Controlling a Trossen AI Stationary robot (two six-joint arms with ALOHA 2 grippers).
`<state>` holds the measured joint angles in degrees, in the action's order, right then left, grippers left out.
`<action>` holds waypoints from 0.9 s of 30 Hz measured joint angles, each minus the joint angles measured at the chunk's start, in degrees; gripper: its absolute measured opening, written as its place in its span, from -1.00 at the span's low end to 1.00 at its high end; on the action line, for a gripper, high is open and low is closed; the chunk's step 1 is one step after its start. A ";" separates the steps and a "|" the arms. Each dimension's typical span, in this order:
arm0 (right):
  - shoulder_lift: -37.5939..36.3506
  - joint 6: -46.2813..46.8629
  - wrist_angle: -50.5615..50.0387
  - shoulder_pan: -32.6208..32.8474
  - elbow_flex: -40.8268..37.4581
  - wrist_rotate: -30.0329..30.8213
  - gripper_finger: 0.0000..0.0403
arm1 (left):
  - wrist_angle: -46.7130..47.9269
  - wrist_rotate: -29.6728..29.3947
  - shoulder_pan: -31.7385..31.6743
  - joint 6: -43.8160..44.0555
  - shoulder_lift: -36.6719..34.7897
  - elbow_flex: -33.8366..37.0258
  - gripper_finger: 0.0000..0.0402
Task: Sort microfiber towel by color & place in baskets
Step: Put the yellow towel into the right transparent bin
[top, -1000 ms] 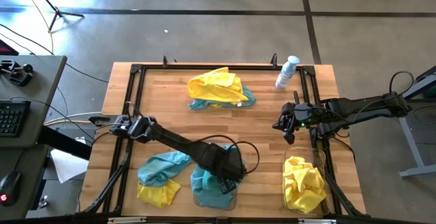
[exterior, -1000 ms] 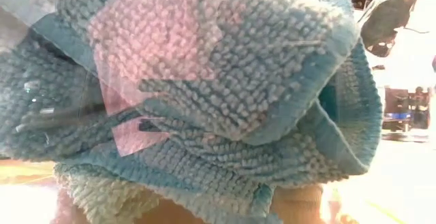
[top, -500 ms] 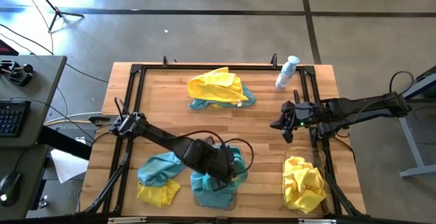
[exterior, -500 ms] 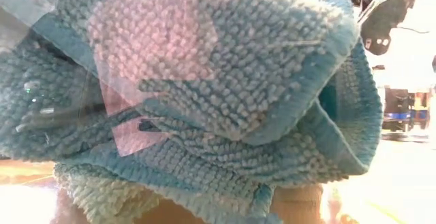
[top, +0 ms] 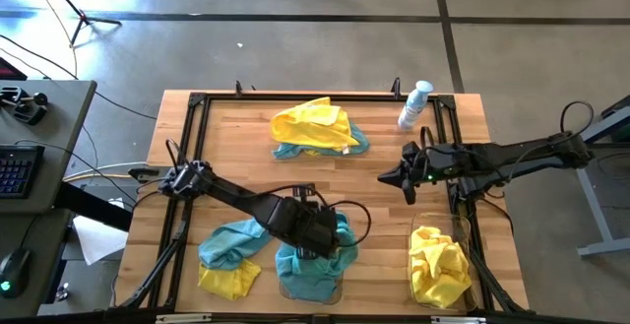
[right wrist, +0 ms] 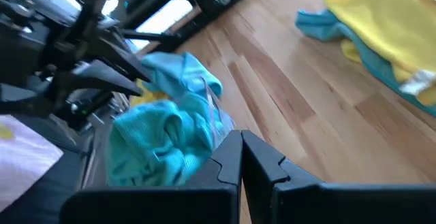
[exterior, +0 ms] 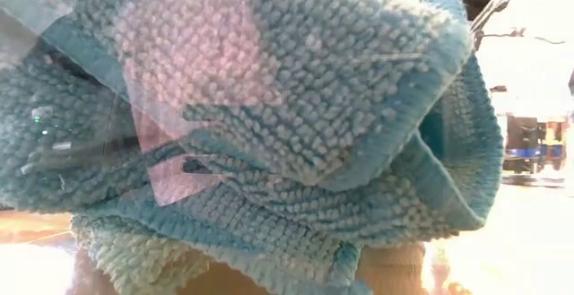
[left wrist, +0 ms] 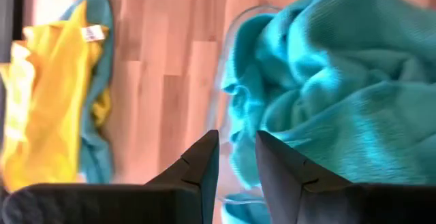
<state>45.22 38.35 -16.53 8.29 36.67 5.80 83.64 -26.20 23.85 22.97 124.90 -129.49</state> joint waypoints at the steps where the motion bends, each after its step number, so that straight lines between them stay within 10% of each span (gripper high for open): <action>1: 0.91 -0.45 1.60 0.00 0.00 0.03 -1.00 | 0.07 -0.20 -0.30 -1.03 -0.04 0.34 -0.59; 7: 7.37 -1.97 11.49 0.00 0.02 1.99 -1.00 | -0.17 -2.02 -1.34 -4.64 -5.16 10.02 -0.61; 16: 15.09 -5.01 19.23 -2.93 2.83 5.45 -1.00 | -19.01 -2.65 -4.57 -0.02 -33.83 49.23 -0.61; 27: 38.71 -23.84 -1.17 -9.57 35.91 17.41 -1.00 | -35.03 2.72 -9.88 -1.63 -64.29 80.40 -0.61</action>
<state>83.93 14.51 -17.70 -1.28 72.57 23.22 48.61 -23.48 13.98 21.34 60.61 -49.09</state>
